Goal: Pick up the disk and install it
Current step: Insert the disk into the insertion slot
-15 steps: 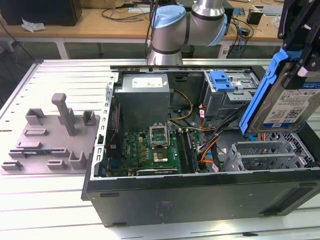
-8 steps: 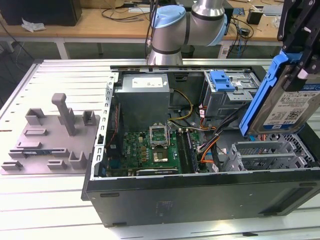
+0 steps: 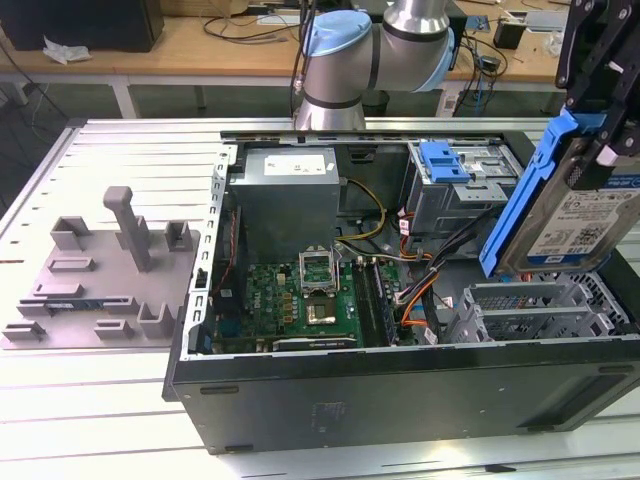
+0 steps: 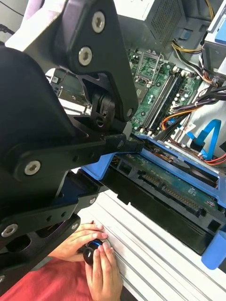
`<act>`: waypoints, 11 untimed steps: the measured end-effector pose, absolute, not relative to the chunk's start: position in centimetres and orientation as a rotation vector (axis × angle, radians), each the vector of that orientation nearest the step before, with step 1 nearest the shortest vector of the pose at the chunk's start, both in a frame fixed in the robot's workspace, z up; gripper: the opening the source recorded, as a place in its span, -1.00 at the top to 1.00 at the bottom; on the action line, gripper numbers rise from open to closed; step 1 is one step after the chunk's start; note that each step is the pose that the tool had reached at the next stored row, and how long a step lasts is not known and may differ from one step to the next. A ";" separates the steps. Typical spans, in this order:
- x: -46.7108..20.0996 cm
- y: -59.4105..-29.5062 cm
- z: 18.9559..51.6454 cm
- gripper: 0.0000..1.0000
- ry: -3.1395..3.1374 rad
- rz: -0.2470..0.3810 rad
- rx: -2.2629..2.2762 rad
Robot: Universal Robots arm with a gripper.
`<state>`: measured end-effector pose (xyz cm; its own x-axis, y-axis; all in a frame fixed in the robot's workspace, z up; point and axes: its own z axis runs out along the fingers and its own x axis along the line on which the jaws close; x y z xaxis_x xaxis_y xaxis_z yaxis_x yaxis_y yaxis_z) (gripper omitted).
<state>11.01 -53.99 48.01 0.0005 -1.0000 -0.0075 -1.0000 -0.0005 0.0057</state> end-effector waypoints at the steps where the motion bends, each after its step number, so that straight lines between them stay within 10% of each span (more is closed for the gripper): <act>1: 11.0 -54.0 48.0 0.26 2.220 0.015 -2.221; 11: 11.0 -54.1 47.5 0.26 2.220 0.015 -2.221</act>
